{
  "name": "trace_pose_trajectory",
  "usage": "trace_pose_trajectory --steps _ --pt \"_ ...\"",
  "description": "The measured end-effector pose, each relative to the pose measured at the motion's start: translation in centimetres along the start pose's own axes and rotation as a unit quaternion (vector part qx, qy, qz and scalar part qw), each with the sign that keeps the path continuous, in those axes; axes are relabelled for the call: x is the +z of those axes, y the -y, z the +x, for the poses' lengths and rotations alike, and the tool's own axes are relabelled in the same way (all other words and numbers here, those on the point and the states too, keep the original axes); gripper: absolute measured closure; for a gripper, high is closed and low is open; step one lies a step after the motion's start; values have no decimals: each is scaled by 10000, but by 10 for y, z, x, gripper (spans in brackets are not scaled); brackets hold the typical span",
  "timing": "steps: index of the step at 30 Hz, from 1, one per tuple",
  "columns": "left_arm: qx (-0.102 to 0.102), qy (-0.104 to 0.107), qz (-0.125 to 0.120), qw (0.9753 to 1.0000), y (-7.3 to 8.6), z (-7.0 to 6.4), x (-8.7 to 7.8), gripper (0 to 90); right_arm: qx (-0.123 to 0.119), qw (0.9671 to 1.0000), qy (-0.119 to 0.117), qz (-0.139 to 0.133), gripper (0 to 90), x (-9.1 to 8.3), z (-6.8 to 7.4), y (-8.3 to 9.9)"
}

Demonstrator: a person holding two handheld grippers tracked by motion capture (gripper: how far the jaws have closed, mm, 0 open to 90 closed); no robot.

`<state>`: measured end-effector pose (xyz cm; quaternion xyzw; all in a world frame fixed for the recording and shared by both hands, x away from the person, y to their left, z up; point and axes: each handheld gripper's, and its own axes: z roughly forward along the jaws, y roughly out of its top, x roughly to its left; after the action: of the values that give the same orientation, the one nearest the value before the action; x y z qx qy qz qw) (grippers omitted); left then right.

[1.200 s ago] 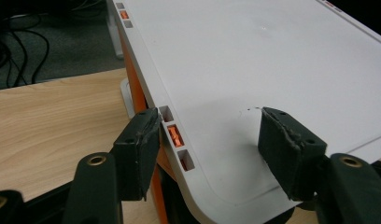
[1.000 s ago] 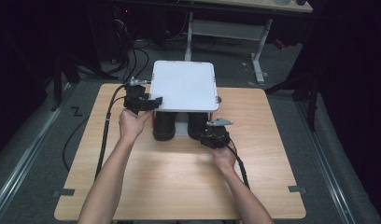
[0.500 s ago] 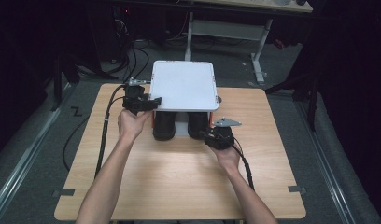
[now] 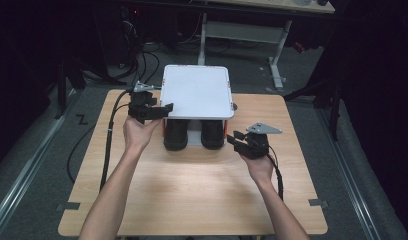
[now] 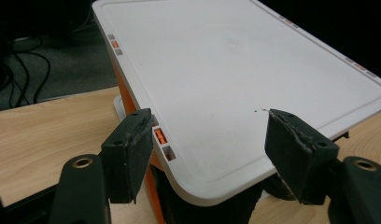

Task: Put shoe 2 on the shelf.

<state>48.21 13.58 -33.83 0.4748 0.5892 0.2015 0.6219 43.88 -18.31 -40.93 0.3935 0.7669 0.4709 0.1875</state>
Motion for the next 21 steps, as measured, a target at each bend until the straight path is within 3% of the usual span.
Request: trace_pose_trajectory --steps 8,11,21 --pt "-23 202 -303 9993 -6 -2 -31 326 86 9998 86 -156 591 -23 -12 -2" --pt "106 248 -387 9989 -6 -1 -45 333 88 9996 113 -223 585 -33 -16 -3" --pt "114 257 -422 9987 -3 8 -75 334 138 9987 263 -409 567 -68 -30 -3"
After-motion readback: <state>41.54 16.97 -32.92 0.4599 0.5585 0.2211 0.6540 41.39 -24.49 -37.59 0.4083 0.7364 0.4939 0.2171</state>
